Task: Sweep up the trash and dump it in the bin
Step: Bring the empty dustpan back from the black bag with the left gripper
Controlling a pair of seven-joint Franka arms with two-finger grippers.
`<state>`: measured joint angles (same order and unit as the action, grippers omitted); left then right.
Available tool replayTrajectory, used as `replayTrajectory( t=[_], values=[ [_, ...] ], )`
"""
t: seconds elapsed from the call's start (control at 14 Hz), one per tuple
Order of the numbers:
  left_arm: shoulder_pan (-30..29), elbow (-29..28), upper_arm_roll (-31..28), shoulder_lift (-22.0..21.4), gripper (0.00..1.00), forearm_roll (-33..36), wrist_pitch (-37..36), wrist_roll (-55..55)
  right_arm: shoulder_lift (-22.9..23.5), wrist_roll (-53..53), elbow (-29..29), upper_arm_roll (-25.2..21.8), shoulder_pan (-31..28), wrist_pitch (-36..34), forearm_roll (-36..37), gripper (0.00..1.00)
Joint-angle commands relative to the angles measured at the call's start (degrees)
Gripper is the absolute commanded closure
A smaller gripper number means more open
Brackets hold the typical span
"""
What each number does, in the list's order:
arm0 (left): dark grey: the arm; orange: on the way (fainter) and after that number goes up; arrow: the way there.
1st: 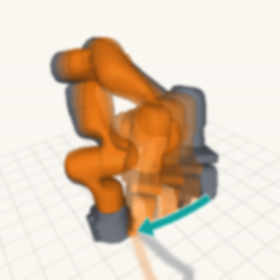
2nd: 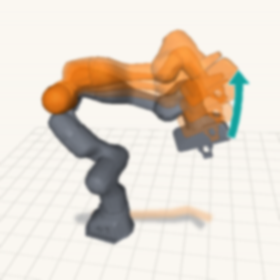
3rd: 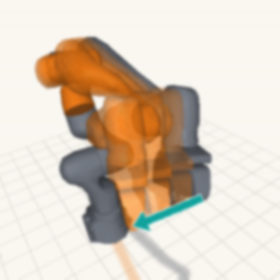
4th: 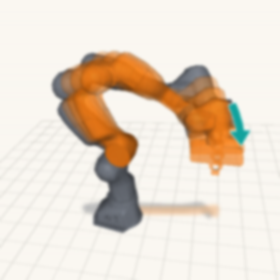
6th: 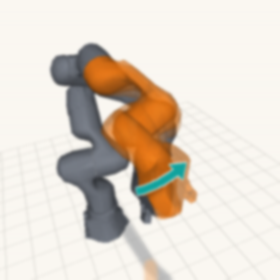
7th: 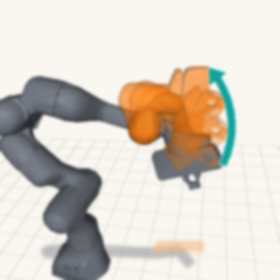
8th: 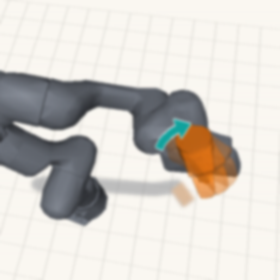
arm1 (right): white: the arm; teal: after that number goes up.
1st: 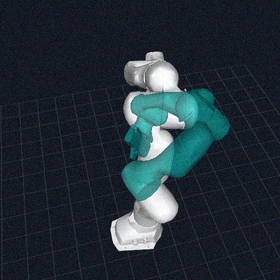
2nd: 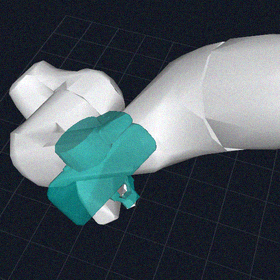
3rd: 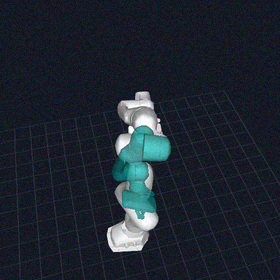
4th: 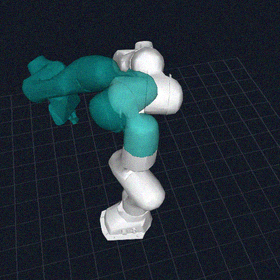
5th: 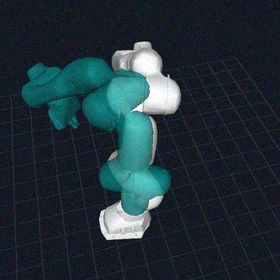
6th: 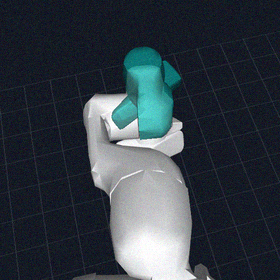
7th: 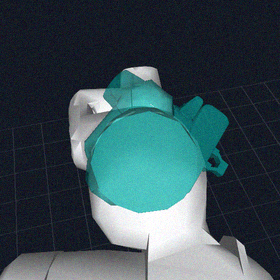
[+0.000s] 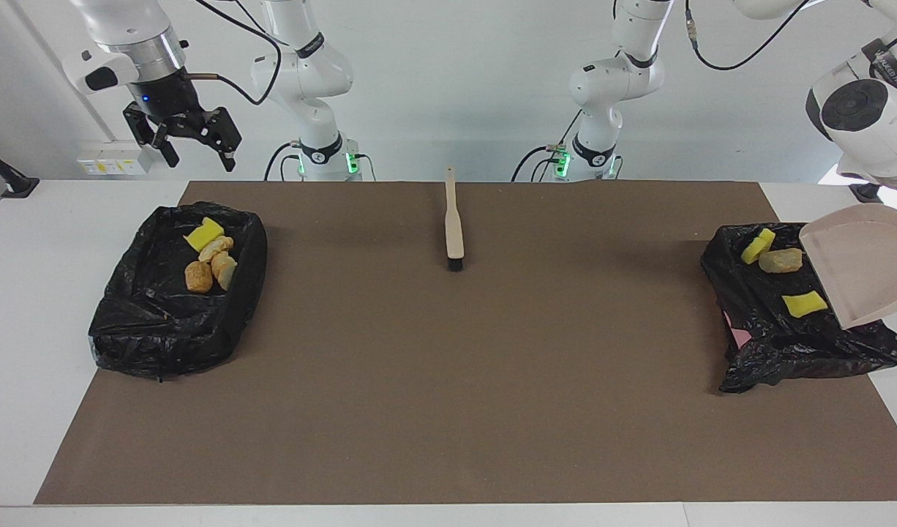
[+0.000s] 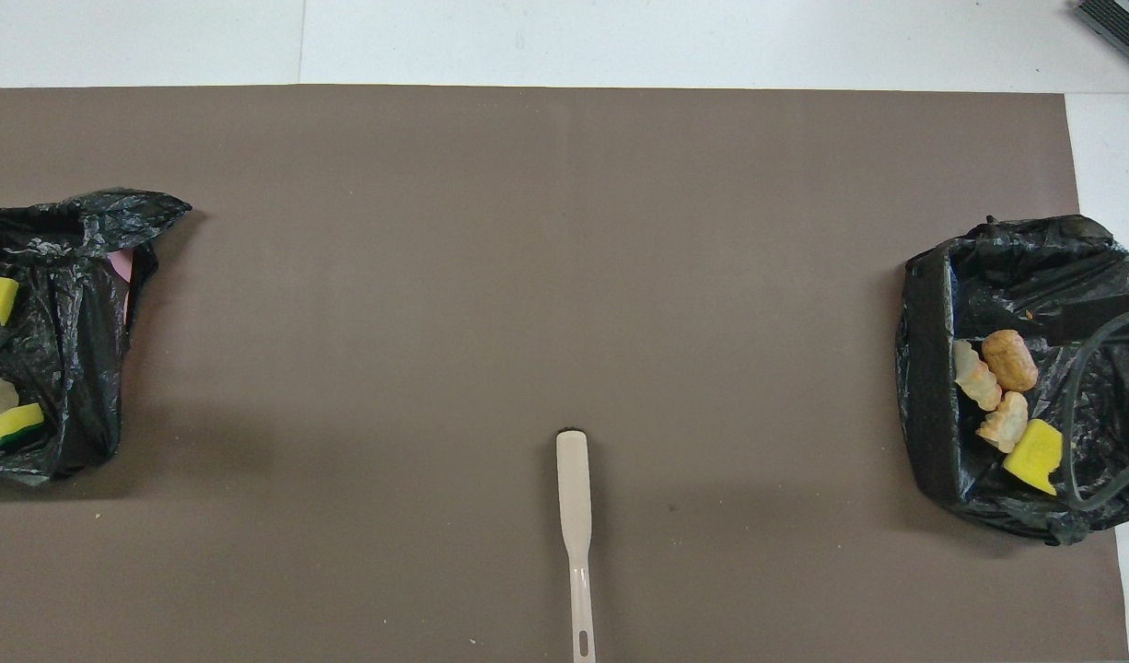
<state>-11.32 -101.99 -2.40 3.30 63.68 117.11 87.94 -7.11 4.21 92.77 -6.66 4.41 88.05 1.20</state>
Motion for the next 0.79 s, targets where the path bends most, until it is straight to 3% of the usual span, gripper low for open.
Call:
replayTrajectory(
  t=[0.0, 0.21, 0.72],
  values=[
    [4.7, -1.2, -0.4, -1.9, 1.00, 1.1, -5.6, -4.7, -1.4, -1.4, 1.6, -0.4, 0.2, 0.5, 0.0, 0.00],
    [9.9, -0.7, -0.3, -1.9, 1.00, -0.9, -13.3, -10.3, -1.4, -1.1, 1.5, -0.4, 0.2, -0.2, -0.1, 0.00],
    [19.1, -0.2, -0.3, -2.5, 1.00, -16.2, -30.3, -30.9, -1.2, -1.0, 1.1, 0.0, 0.2, -0.2, -0.4, 0.00]
  ],
)
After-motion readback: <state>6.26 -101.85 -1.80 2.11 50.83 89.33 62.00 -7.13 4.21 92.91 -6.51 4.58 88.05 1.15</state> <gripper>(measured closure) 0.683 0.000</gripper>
